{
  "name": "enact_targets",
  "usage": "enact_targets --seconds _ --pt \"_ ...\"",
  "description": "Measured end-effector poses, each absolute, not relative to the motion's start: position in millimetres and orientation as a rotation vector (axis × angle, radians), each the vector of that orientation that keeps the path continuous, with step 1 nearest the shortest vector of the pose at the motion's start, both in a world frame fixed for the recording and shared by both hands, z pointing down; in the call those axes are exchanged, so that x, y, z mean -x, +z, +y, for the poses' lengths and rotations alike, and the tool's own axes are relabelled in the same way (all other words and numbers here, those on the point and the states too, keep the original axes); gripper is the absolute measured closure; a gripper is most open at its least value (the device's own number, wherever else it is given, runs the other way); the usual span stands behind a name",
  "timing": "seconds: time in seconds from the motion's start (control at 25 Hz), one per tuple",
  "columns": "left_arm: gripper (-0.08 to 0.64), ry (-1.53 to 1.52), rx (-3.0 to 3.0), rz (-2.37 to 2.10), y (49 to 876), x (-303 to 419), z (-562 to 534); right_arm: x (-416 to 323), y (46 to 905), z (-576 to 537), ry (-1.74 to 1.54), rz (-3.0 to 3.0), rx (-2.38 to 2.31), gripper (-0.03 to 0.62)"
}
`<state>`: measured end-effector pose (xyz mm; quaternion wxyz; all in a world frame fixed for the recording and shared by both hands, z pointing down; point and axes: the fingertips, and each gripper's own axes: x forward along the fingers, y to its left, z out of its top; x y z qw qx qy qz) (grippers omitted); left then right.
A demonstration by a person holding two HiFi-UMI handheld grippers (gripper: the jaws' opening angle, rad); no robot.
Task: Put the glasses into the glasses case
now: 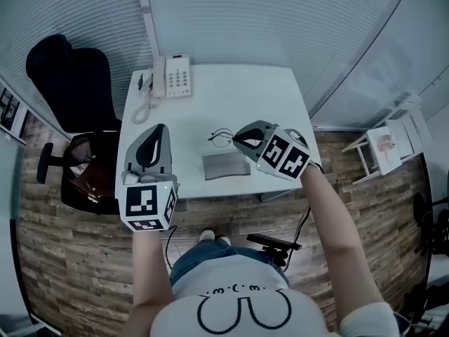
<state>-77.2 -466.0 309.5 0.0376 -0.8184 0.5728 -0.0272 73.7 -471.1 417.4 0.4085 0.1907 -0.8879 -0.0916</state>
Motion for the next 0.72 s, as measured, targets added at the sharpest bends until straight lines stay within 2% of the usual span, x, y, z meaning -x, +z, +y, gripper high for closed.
enact_targets --seconds 0.24,0.72 --pt "0.545 -0.094 2.505 1.784 313.7 82.9 -475.9 -61.9 467.7 -469.6 -0.137 -2.157 -0.288 0.572" --pt "0.545 -0.126 2.484 1.842 325.6 93.0 -484.8 -46.8 556.9 -452.0 -0.167 -1.985 -0.085 0.572"
